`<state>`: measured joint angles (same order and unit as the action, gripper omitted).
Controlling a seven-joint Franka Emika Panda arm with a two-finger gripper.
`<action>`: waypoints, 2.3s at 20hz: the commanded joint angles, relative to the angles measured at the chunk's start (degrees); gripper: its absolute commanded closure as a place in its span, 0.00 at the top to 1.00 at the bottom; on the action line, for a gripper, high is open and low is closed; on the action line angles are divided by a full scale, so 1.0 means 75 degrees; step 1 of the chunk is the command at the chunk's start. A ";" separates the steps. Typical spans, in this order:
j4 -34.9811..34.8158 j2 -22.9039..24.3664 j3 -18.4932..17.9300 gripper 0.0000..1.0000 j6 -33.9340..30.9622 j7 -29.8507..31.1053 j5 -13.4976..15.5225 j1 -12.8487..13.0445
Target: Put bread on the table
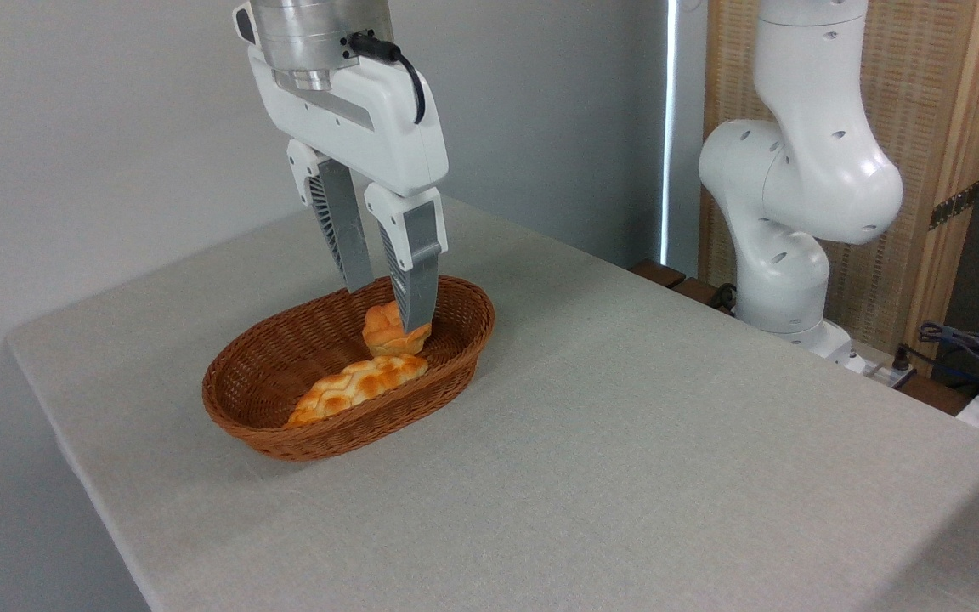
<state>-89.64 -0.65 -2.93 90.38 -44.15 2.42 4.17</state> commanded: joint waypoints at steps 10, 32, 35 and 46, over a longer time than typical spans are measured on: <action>0.0069 0.0005 -0.0137 1.00 -0.0015 -0.0195 0.0099 0.0042; -0.3728 0.1001 0.2089 1.00 0.2528 0.1375 0.1998 0.0346; -0.4219 0.1001 0.2125 1.00 0.2807 0.1352 0.2021 0.0346; -0.5005 0.0884 0.2523 1.00 0.4204 0.1305 0.2033 0.0346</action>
<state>-125.69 5.18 15.53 120.69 -34.55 16.37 6.65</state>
